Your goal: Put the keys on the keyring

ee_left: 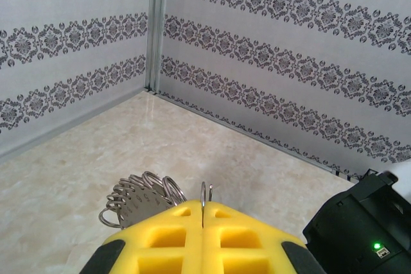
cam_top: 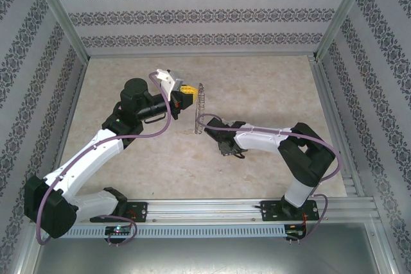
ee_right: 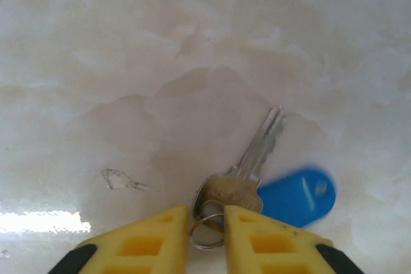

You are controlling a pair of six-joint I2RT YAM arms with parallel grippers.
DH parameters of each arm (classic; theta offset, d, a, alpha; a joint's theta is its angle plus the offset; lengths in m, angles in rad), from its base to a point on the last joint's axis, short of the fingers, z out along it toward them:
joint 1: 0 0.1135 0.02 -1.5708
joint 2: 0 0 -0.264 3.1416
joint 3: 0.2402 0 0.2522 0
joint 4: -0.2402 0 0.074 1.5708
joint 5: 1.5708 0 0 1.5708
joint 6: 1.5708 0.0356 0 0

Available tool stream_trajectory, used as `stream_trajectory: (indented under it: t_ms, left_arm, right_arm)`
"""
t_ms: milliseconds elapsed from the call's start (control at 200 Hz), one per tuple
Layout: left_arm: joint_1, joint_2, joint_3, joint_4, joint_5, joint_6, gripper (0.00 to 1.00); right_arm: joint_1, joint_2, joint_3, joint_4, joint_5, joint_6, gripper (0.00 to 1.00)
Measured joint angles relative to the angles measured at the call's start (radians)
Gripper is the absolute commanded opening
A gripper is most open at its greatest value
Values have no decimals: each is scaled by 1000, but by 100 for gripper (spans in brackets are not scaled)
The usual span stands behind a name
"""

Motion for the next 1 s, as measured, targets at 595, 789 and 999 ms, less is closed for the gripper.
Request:
stream_trajectory:
  t_ms: [595,789,999]
  left_arm:
    - [0,0,0,6,1,-22,0]
    - [0,0,0,6,5,-26,0]
    - [0,2,0,6,12,-26,0]
  right_arm:
    - [2,-121,-35,0,4,5,0]
    - [-1,-211,-55,33,-23,5,0]
    - [-30,-219,-92,67,-61,12,51]
